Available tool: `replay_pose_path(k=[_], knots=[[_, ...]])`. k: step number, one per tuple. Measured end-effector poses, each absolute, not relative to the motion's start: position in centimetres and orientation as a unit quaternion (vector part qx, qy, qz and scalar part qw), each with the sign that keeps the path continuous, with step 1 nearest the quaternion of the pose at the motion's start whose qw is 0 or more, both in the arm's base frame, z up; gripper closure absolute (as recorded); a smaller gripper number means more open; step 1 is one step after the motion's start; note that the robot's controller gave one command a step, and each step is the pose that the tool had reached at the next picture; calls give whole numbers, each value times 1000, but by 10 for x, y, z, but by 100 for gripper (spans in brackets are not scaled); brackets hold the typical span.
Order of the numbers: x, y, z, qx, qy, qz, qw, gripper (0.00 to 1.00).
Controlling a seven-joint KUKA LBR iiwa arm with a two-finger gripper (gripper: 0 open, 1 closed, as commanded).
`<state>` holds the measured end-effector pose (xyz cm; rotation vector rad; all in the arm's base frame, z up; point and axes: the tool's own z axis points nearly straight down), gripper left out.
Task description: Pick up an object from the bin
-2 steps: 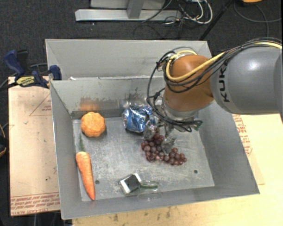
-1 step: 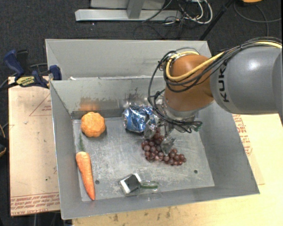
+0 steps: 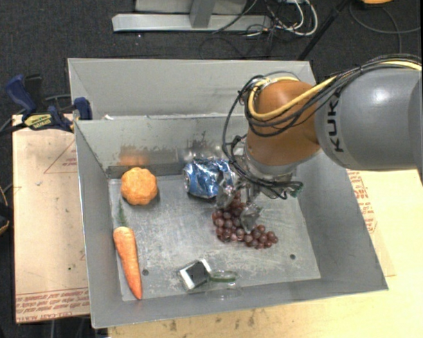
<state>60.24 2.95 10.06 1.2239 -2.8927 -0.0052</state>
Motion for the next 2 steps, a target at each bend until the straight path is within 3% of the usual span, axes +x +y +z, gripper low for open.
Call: replay_pose_path(k=[2], knots=[[603,30,133,416,-909,-1,0,100]])
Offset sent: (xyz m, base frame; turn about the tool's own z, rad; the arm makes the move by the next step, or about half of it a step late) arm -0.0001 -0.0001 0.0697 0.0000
